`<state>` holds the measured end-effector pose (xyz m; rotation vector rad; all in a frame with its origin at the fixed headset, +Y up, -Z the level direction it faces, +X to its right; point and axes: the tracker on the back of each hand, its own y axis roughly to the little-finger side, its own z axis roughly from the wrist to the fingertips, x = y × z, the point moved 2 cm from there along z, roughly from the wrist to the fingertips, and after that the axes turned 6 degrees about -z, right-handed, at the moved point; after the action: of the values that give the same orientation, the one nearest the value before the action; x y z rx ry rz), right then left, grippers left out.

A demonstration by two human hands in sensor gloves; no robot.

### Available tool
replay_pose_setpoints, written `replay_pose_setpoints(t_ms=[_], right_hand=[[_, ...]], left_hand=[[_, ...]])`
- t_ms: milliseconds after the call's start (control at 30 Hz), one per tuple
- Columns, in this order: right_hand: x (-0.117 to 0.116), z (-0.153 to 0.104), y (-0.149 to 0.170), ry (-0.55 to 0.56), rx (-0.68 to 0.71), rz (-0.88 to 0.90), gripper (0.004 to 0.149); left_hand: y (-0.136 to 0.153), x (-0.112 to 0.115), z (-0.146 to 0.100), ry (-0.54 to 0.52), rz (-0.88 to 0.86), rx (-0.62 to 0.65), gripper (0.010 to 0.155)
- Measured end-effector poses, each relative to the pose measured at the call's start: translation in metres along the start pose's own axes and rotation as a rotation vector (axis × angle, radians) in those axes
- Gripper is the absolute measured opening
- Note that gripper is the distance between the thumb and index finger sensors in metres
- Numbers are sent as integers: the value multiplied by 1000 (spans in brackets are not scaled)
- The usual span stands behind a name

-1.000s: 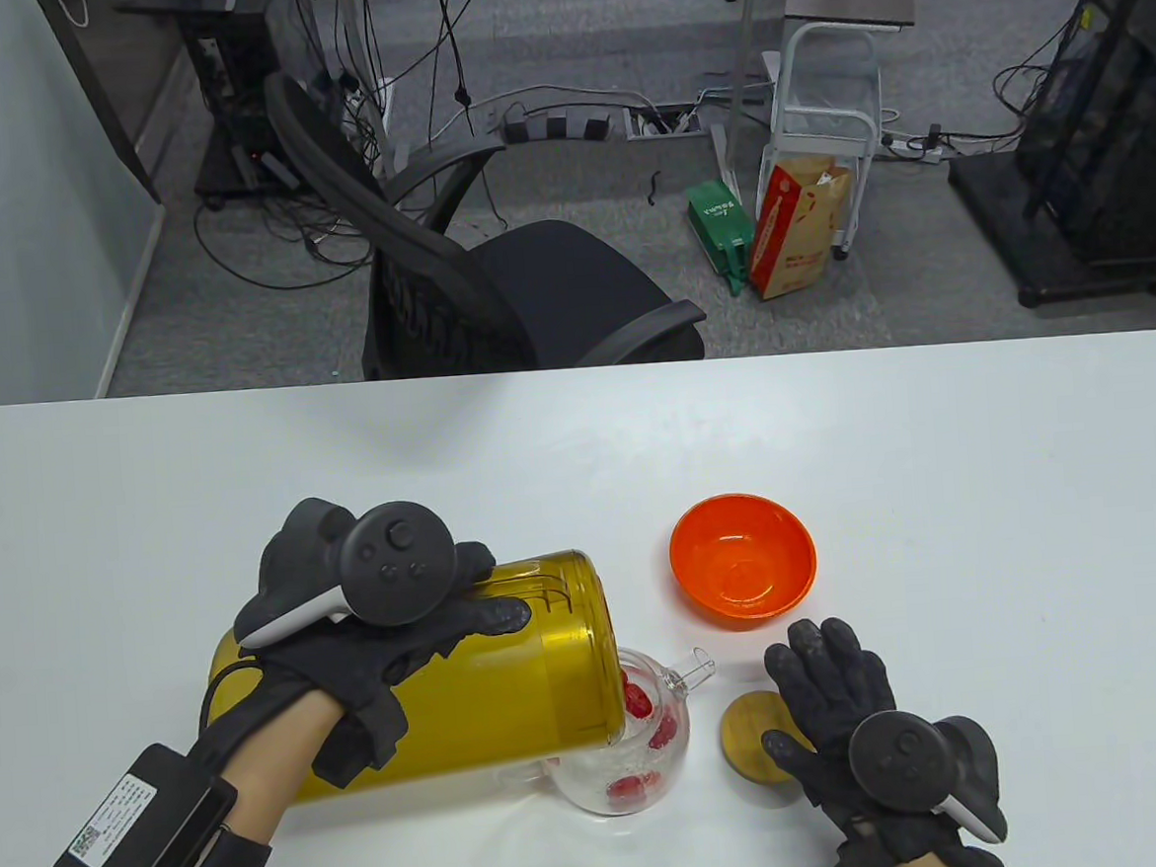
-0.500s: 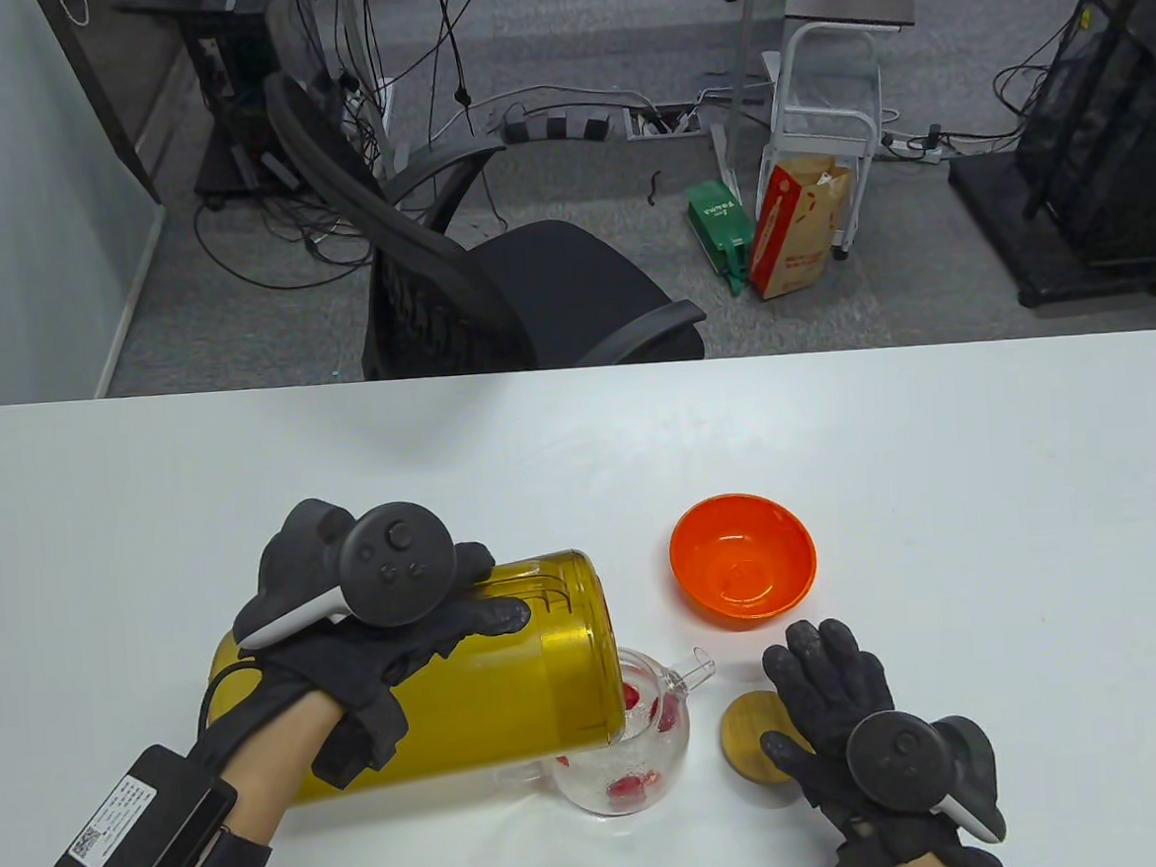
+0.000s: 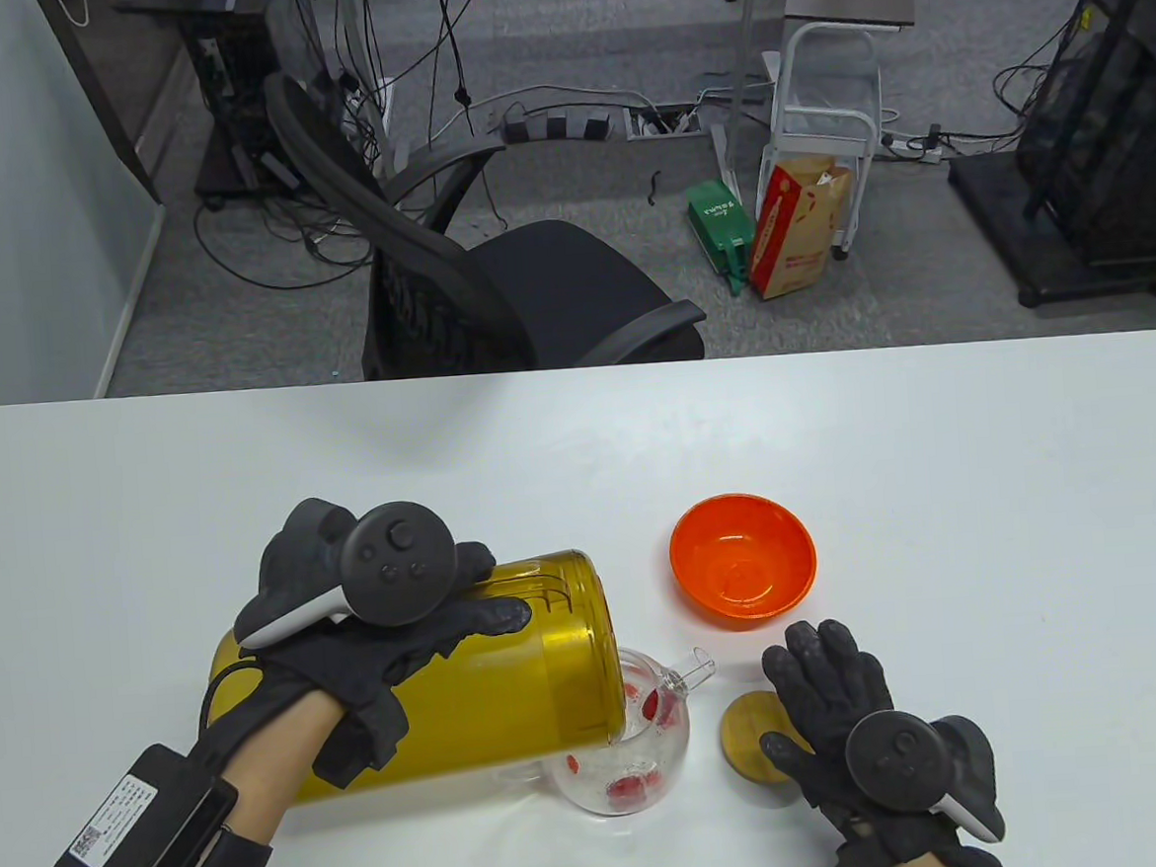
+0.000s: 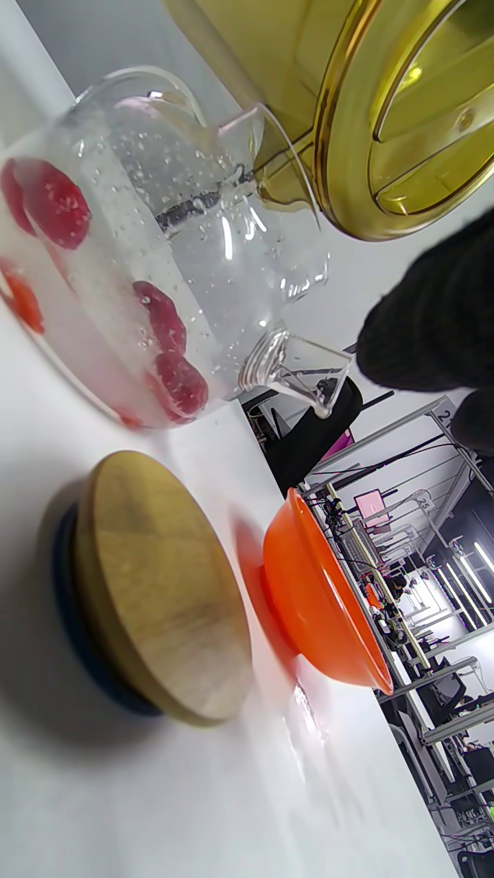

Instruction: Make wolfberry and red date tea

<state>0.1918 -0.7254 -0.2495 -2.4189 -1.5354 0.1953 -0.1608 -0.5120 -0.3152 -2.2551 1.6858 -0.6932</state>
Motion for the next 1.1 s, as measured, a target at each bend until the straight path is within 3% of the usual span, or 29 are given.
replay_pose_setpoints(t_ms=[1100], right_hand=[[1, 0, 0, -1, -1, 0, 76]], left_hand=[[-1, -1, 1, 4, 3, -9, 61]])
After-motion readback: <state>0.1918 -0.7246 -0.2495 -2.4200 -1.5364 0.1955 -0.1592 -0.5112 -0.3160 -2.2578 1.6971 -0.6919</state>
